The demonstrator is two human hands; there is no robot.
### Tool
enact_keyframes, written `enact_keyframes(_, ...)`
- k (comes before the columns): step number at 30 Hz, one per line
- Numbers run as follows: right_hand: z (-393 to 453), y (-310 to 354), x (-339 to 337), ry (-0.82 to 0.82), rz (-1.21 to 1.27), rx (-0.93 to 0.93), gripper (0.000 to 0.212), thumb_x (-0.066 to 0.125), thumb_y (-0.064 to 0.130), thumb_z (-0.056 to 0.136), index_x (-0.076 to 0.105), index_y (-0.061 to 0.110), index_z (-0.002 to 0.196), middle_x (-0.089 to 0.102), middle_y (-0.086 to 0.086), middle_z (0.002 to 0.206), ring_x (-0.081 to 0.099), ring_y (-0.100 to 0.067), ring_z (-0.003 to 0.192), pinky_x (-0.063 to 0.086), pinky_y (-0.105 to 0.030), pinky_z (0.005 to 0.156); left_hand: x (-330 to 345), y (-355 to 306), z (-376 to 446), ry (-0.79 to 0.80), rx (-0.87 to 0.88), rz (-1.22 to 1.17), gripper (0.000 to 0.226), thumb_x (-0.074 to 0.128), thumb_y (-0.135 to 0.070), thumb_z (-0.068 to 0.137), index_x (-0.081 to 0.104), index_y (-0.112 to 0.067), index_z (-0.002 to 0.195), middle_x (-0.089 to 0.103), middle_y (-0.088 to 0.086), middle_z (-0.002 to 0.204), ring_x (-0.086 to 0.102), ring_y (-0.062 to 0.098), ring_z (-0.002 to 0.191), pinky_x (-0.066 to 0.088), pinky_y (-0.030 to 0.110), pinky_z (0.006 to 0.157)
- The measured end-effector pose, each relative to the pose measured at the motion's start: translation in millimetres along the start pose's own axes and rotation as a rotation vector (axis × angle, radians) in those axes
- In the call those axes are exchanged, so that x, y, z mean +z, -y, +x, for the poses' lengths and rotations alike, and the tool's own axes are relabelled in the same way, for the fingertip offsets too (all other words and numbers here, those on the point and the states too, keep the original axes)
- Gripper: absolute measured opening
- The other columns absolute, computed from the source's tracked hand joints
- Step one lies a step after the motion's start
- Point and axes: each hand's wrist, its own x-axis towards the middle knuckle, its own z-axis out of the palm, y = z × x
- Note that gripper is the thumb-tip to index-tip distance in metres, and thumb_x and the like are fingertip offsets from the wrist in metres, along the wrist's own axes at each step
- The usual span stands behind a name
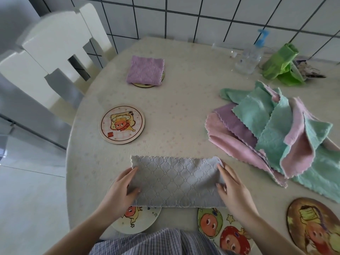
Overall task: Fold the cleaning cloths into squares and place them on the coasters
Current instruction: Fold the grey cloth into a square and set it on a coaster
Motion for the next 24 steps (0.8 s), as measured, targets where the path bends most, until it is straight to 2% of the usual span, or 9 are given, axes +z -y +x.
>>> enact_keyframes(3,4,0,0,0.022,-0.03,0.025,0.062,0.052,0.018,0.091,0.022,0.029,0.145,0.009,0.029,0.146,0.056,0.001,0.097,0.046,-0.018,0.074,-1,1,1,0.009,0.011,-0.025,0.064,0.059,-0.009,0.087,0.029,-0.016,0.143,0.026,-0.016,0.138,0.027,0.004,0.128,0.032,0.026,0.109)
enact_keyframes(6,7,-3,3,0.048,-0.035,0.043,0.062,0.052,0.014,0.089,0.026,0.026,0.144,0.019,0.017,0.151,0.05,0.005,0.079,0.038,-0.011,0.059,1,3,2,0.002,-0.008,-0.018,0.065,0.06,-0.008,0.087,0.029,-0.017,0.143,0.026,-0.013,0.142,0.025,0.01,0.135,0.03,0.03,0.111)
enact_keyframes(12,11,-6,3,0.069,-0.019,0.036,0.064,0.053,0.012,0.086,0.028,0.024,0.144,0.022,0.012,0.15,0.052,0.003,0.087,0.039,-0.011,0.056,3,6,3,-0.007,-0.012,0.018,0.067,0.061,-0.01,0.086,0.028,-0.018,0.144,0.024,-0.006,0.149,0.026,0.015,0.136,0.032,0.034,0.11)
enact_keyframes(14,12,-3,-1,0.066,-0.014,0.044,0.061,0.054,0.015,0.086,0.031,0.028,0.141,0.019,0.012,0.151,0.056,0.0,0.09,0.045,-0.014,0.064,4,4,3,-0.009,-0.024,-0.008,0.066,0.062,-0.012,0.086,0.03,-0.018,0.143,0.024,-0.005,0.147,0.03,0.015,0.133,0.036,0.032,0.107)
enact_keyframes(16,13,0,-3,-0.001,-0.049,0.055,0.054,0.056,0.023,0.086,0.037,0.032,0.136,0.017,0.01,0.15,0.051,-0.011,0.113,0.047,-0.029,0.09,2,1,3,-0.08,-0.047,-0.011,0.062,0.065,-0.019,0.084,0.037,-0.02,0.139,0.027,-0.004,0.145,0.036,0.014,0.125,0.04,0.033,0.104)
enact_keyframes(17,13,3,-3,-0.044,-0.092,0.051,0.05,0.056,0.027,0.086,0.04,0.032,0.133,0.017,0.009,0.15,0.039,-0.014,0.126,0.038,-0.037,0.103,0,-1,2,-0.149,-0.033,0.037,0.058,0.066,-0.022,0.083,0.042,-0.021,0.136,0.029,-0.002,0.144,0.038,0.017,0.124,0.04,0.036,0.103)
enact_keyframes(18,13,8,-3,-0.073,-0.143,0.028,0.047,0.055,0.03,0.087,0.042,0.032,0.132,0.017,0.008,0.151,0.027,-0.015,0.134,0.027,-0.041,0.109,0,-4,2,-0.217,0.019,0.126,0.053,0.066,-0.023,0.083,0.046,-0.021,0.132,0.032,0.0,0.143,0.039,0.02,0.124,0.038,0.04,0.102)
enact_keyframes(20,12,22,1,-0.067,-0.227,-0.067,0.048,0.049,0.034,0.089,0.038,0.033,0.135,0.013,0.007,0.153,0.011,-0.014,0.14,0.012,-0.043,0.114,4,-12,4,-0.261,0.212,0.295,0.046,0.064,-0.025,0.085,0.05,-0.022,0.128,0.037,-0.001,0.142,0.035,0.021,0.129,0.034,0.044,0.102)
enact_keyframes(24,9,49,31,0.054,-0.336,-0.222,0.06,0.025,0.049,0.086,0.021,0.031,0.144,0.0,0.007,0.155,-0.006,-0.015,0.142,-0.011,-0.045,0.112,37,-36,14,-0.04,0.462,0.55,0.047,0.043,-0.036,0.092,0.036,-0.026,0.138,0.028,-0.007,0.149,0.018,0.015,0.14,0.014,0.046,0.115)
